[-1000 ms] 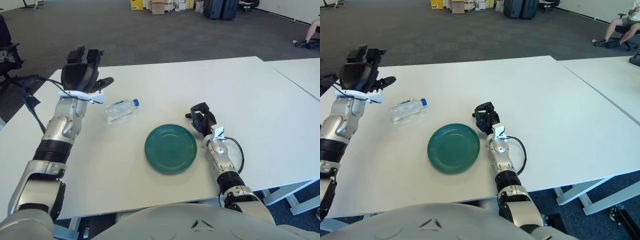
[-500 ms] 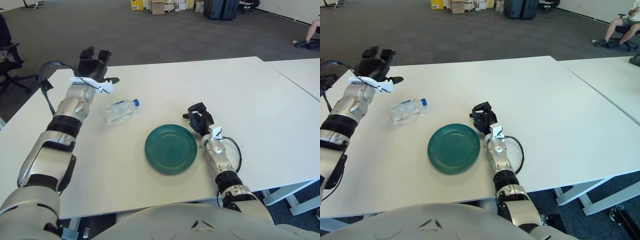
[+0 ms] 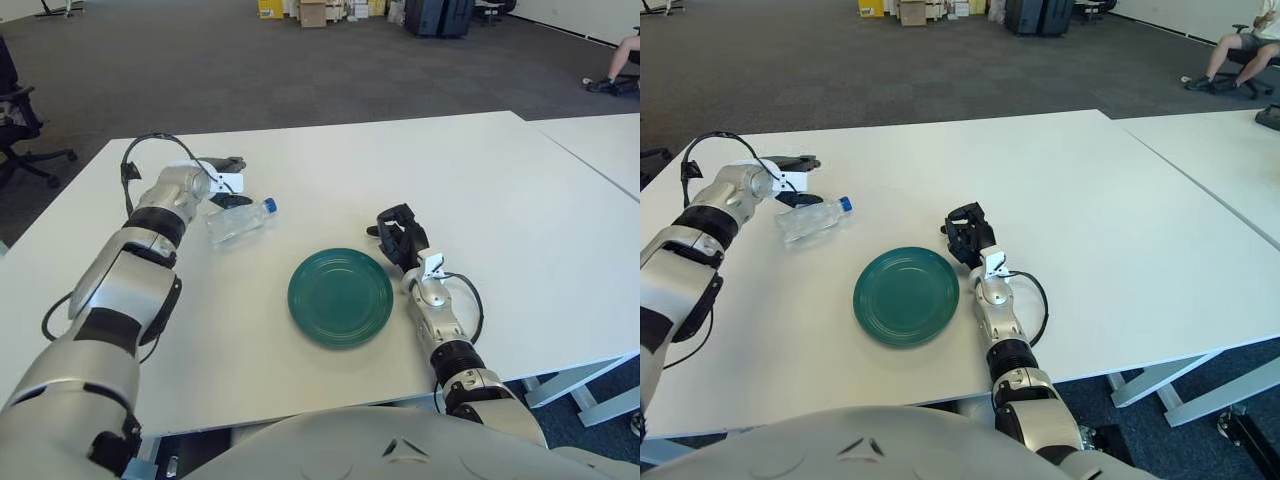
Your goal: Put the bottle into the plate.
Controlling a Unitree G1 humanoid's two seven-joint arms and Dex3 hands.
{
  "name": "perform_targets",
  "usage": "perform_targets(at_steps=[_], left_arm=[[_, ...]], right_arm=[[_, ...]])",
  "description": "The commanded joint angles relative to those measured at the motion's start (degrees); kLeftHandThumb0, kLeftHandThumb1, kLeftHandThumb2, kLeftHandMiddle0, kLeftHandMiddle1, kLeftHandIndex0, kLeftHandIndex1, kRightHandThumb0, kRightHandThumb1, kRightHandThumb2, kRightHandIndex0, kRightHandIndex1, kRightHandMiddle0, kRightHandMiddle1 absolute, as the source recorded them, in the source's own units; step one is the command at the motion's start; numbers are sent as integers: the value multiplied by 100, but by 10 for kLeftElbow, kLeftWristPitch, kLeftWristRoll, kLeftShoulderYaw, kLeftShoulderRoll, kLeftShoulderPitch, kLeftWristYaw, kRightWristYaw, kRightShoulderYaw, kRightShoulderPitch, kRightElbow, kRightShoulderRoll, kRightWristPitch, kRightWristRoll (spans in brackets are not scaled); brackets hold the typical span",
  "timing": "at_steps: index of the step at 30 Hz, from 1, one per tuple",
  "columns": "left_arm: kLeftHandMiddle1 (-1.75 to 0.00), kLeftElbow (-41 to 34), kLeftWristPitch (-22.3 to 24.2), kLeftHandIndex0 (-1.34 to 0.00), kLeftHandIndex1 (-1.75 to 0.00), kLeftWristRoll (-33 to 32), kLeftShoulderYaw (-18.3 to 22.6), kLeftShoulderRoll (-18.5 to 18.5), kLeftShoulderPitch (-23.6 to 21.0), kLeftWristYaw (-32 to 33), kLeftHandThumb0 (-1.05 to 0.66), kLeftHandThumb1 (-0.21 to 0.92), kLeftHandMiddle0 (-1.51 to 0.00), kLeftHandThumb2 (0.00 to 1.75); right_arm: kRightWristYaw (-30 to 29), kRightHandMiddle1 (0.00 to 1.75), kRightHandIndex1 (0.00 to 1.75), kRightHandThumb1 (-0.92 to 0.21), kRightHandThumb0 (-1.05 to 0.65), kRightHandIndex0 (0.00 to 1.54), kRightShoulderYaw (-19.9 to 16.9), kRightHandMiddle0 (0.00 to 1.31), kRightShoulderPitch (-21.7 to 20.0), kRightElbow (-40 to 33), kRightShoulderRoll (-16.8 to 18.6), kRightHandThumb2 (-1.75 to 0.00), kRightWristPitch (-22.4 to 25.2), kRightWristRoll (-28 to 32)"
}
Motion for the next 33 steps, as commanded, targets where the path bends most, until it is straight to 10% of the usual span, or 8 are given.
perform_targets(at_steps=[1,11,33], left_arm=[[0,14,-7,0,-2,2,-19,6,-33,-36,-105,92,0,62],[0,-10,10,0,0,-26,-16,7,-37,-65,-105,92,0,90],[0,-51,-21,0,0,-19,-52,37,-44,-109,-105,92,0,59]], right_arm=[[-6,173,109,-92,-35,46,0,21,0,4,-2,-50,18,-4],[-9,173,111,-92,-34,47,0,21,-1,6,-1,-50,18,-1],[-14,172,115,-92,-34,48,-1,22,-18,36,-5,-49,6,-5]])
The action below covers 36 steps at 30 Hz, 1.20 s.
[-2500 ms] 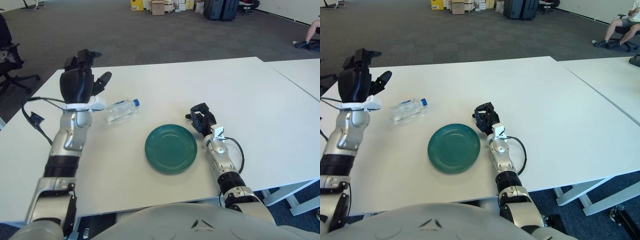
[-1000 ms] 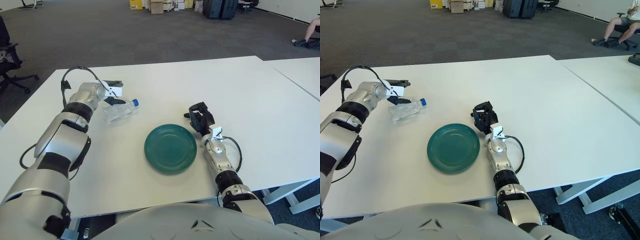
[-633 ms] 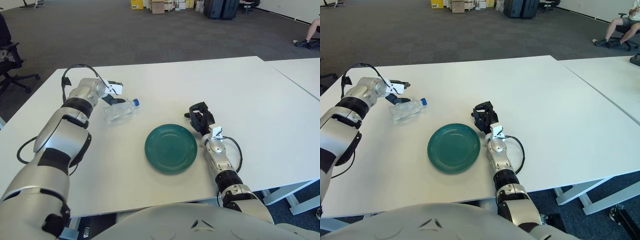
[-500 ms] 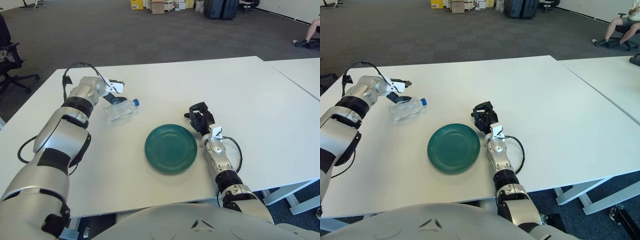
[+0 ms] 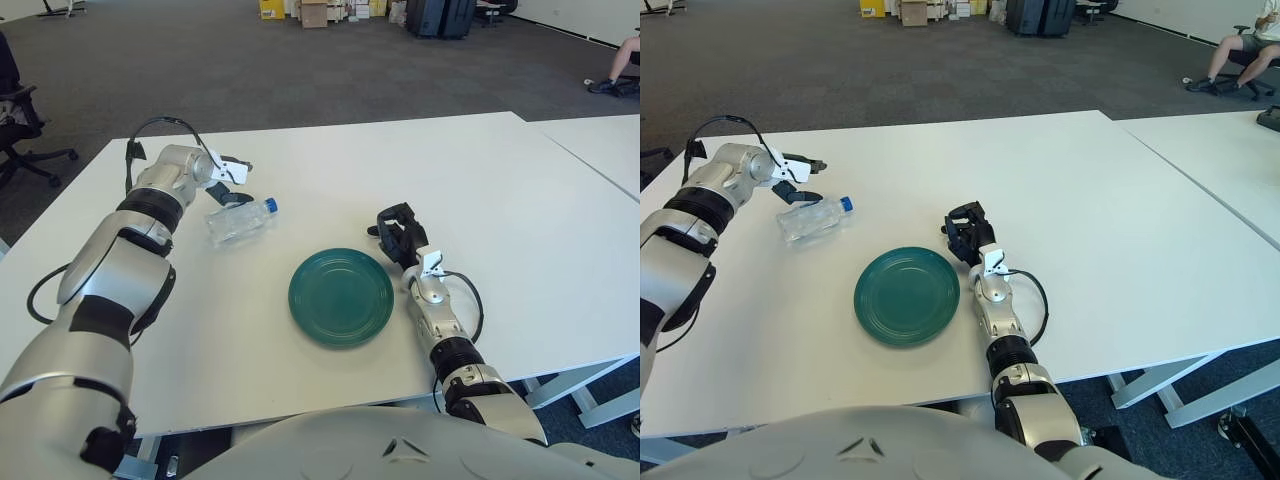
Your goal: Put the bottle into the plate.
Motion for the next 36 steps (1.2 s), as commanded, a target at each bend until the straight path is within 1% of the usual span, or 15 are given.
perform_targets(at_steps=[1,8,16,18,21,24,30,36], left_arm=[[0,-2,-6,0,0,6,-8,11,-18,-4,-105,92,0,59],[0,-8,-6,0,0,15,-18,6,-16,2,-105,92,0,56],[0,19,3,0,0,31,-36,-15,-10,36,-105,92,0,54],[0,23,11,0,0,37,-42,-22,-7,41,-105,92,0,55],[0,35,36,0,0,50,-56,-38,-4,46,-105,92,0,55],[0,52,56,0,0,65,-72,-53,-3,54,-105,92,0,61],[0,73,64,0,0,73,-89,-67,-2,68,-105,92,0,71],[0,86,71,0,0,76,-101,-78,2,82,-105,92,0,75]], right_arm=[[-2,172,115,-92,-34,48,-3,22,-4,17,-3,-49,6,0],[5,172,115,-92,-34,48,-7,22,-7,24,-2,-49,2,7],[13,173,115,-92,-34,48,-12,21,-9,31,-1,-50,-7,14],[13,173,115,-92,-34,47,-12,21,-9,30,0,-50,-9,14],[13,173,114,-92,-34,47,-13,21,-7,27,1,-50,-12,14],[11,173,114,-92,-34,46,-13,21,-6,26,0,-50,-14,12],[9,173,114,-92,-34,46,-10,21,-1,19,-1,-50,-9,8],[10,173,113,-92,-34,45,-12,21,-3,22,0,-50,-4,11]])
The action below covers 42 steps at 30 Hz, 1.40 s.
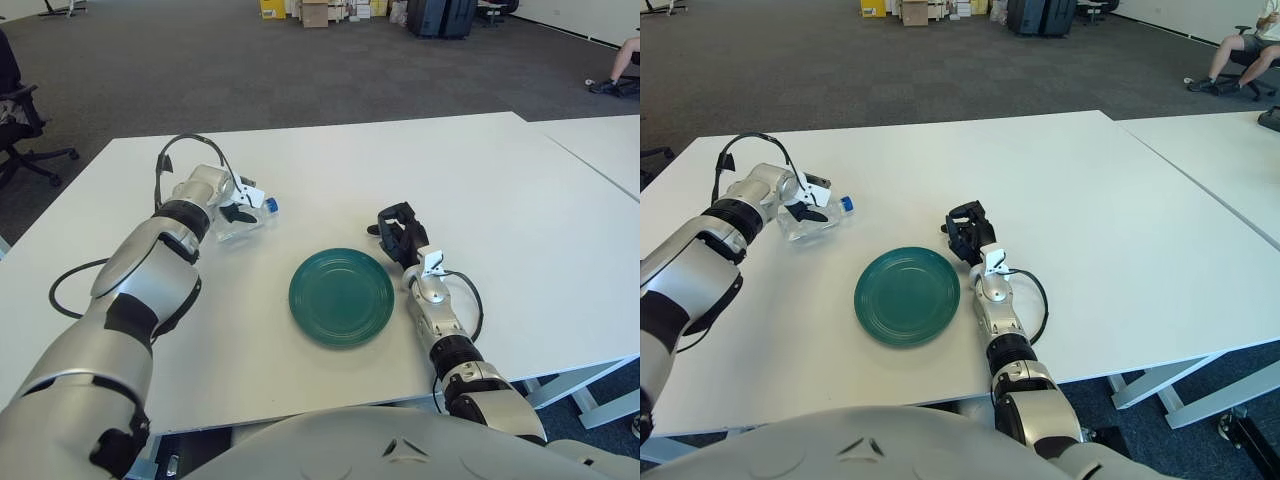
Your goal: Put the bottle into the plate.
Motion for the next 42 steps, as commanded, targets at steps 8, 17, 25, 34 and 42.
perform_targets(at_steps=[8,17,25,34,42], left_arm=[[-3,13,28,0,0,11,-22,-21,16,23,-105,92,-7,75],[-7,16,36,0,0,16,-35,-25,14,8,-105,92,-15,75],[-7,16,26,0,0,17,-41,-22,10,-7,-105,92,-17,79],[-6,24,37,0,0,16,-41,-29,15,0,-105,92,-16,77],[-6,36,50,0,0,28,-55,-35,33,28,-105,92,-17,73]], right_arm=[[0,173,112,-92,-35,45,-6,22,4,12,-2,-50,7,5],[3,173,113,-92,-35,45,-6,22,0,15,-7,-50,9,2],[4,173,113,-92,-35,46,-7,21,2,15,-7,-50,8,4],[7,172,113,-92,-35,46,-9,22,2,13,-6,-50,10,7],[12,172,112,-92,-35,46,-11,22,3,13,-6,-49,12,8]])
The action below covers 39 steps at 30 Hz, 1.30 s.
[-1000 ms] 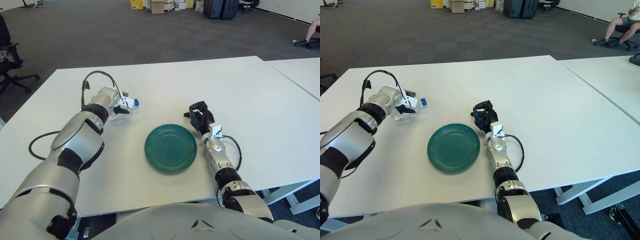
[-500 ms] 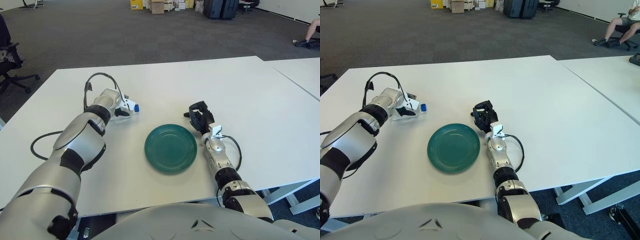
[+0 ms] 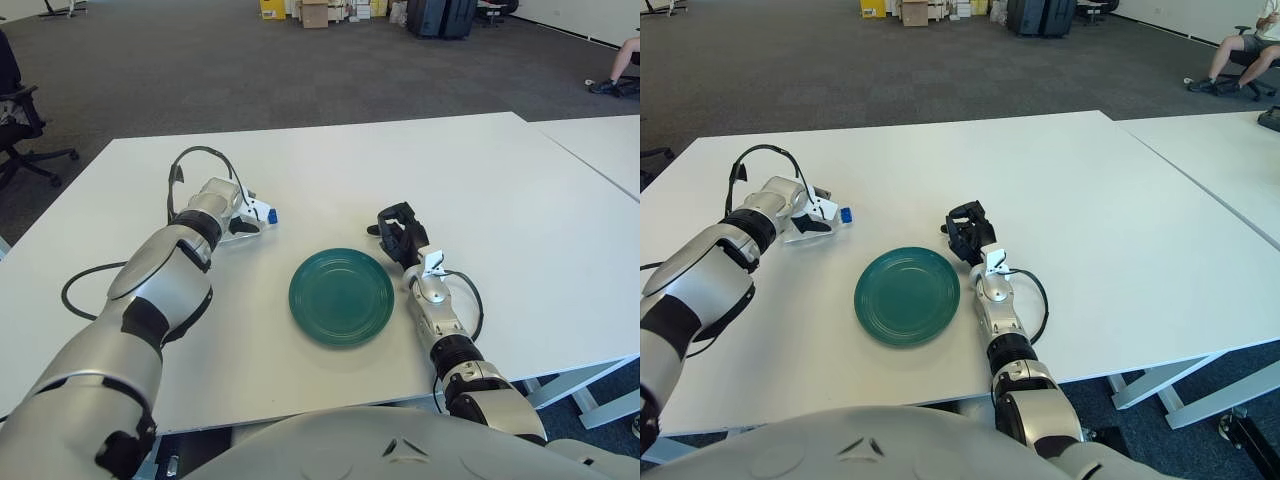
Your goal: Put the bottle into the plate.
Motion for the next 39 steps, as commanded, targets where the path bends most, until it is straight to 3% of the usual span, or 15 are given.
perform_targets(at_steps=[1,14,20,26,33,39], left_arm=[[-6,13,9,0,0,15,-14,-6,20,20,-105,92,-18,73],[-5,59,64,0,0,44,-47,-47,43,106,-105,92,-20,62],[-2,64,75,0,0,67,-71,-46,48,137,-105,92,-16,64],[-1,77,91,0,0,84,-90,-40,85,186,-105,92,-14,69],[0,78,125,0,0,82,-91,-50,80,172,-105,92,-13,75],[0,78,114,0,0,85,-98,-51,80,164,-105,92,-13,77]], right_arm=[[2,172,112,-92,-35,46,-5,22,4,8,-3,-49,13,7],[15,172,110,-92,-35,44,-10,22,6,10,-4,-49,9,13],[18,172,111,-92,-35,45,-11,22,9,4,-3,-49,10,11],[29,172,110,-92,-35,44,-13,22,15,-5,-2,-49,14,17],[38,172,110,-92,-35,44,-17,22,19,-10,-2,-49,21,24],[40,172,111,-92,-35,45,-16,22,21,-13,-3,-49,24,25]])
